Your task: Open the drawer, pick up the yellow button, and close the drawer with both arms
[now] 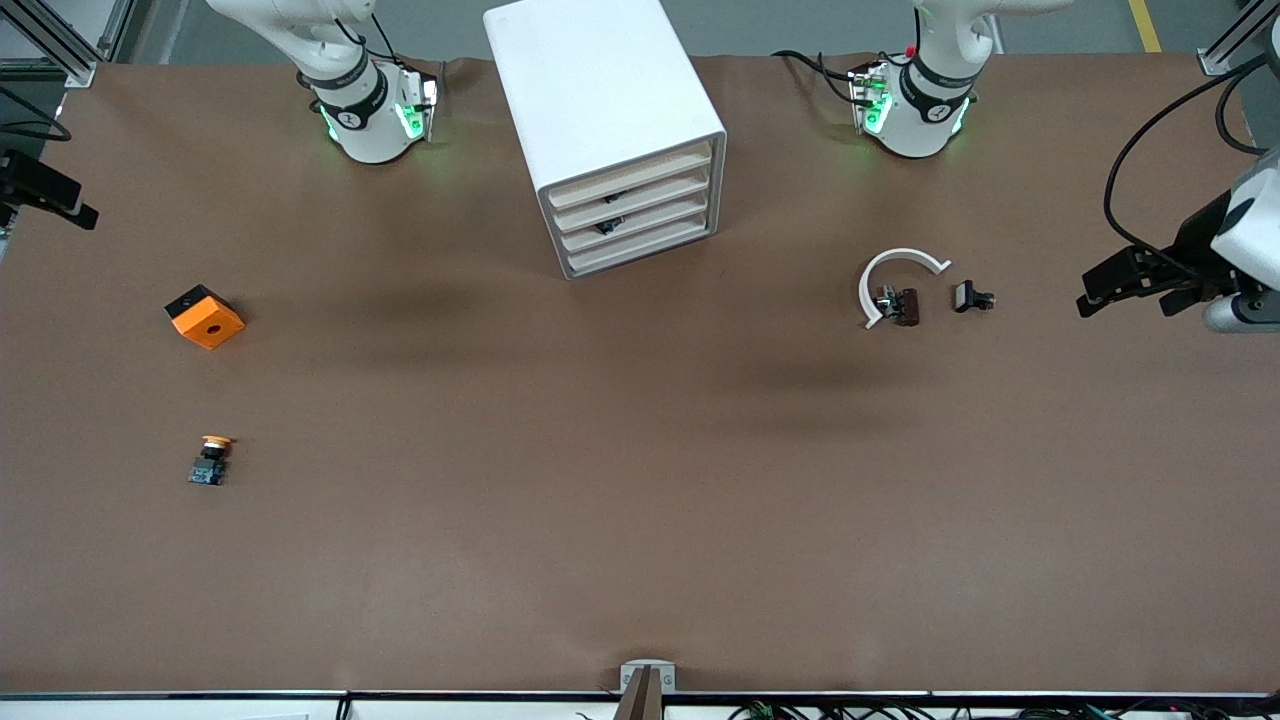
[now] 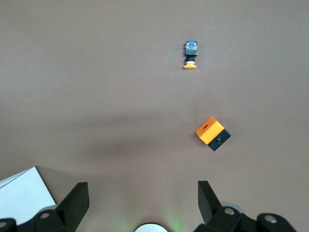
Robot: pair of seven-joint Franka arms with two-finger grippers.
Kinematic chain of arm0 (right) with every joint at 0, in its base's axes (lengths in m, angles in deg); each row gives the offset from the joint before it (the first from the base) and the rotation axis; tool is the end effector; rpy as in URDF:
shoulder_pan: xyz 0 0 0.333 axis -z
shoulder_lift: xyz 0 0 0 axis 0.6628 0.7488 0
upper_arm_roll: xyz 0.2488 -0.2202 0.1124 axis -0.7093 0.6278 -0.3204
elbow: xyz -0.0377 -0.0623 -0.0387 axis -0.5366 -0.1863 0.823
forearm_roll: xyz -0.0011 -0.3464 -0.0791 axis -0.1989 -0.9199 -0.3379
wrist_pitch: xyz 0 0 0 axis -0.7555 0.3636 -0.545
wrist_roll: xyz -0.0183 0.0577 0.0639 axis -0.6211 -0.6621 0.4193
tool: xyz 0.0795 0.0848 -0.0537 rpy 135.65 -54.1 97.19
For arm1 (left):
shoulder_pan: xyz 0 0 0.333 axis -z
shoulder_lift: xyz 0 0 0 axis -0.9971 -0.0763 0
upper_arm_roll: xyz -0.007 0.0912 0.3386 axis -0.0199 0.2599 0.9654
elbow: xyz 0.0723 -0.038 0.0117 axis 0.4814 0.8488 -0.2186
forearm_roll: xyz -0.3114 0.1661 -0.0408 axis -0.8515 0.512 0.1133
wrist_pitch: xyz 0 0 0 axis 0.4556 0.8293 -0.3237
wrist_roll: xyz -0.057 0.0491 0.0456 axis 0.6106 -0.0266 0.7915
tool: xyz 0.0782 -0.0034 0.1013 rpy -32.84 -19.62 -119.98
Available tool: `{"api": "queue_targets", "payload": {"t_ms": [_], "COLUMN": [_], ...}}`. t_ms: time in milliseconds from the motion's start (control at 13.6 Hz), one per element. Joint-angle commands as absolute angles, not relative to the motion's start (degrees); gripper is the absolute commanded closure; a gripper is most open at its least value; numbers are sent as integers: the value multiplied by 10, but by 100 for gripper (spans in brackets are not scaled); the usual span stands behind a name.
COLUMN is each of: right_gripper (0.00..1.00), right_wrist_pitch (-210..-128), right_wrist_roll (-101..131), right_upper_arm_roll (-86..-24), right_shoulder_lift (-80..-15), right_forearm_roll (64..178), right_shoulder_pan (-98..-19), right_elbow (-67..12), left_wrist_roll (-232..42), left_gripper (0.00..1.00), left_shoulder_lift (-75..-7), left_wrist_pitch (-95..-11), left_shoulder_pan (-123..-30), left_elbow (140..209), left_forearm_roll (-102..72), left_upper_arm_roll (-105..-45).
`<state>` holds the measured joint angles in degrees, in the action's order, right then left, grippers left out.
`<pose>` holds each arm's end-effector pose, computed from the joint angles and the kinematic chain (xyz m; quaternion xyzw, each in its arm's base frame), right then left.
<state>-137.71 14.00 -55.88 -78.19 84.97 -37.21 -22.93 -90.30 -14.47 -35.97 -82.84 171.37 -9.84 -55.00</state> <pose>0.4566 -0.0698 0.6596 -0.9987 0.0405 0.0240 0.0190 0.5269 -0.0142 0.6104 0.9989 0.0115 0.0329 0.0316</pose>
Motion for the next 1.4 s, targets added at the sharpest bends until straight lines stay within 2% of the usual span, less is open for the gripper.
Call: {"api": "queue_targets", "payload": {"t_ms": [0, 221, 1326], "right_gripper": [0, 0, 0], "right_wrist_pitch": [-1393, -1394, -1388], "right_wrist_roll": [137, 137, 160], "right_upper_arm_roll": [-565, -564, -569], "right_shoulder_lift": [-818, -818, -818], "right_forearm_roll": [846, 846, 823], "right_shoulder_pan": [-364, -365, -370], "right_elbow": [-271, -268, -266], "left_wrist_roll": [-915, -950, -914], "left_gripper": [0, 0, 0], "left_shoulder_lift": [-112, -96, -105], "left_wrist_pitch": [-358, -339, -285], "left_shoulder_pan": [-821, -821, -823], "left_elbow": [1732, 1724, 1710], "left_forearm_roll": [-85, -85, -83], "left_upper_arm_roll": [-544, -545, -551]}}
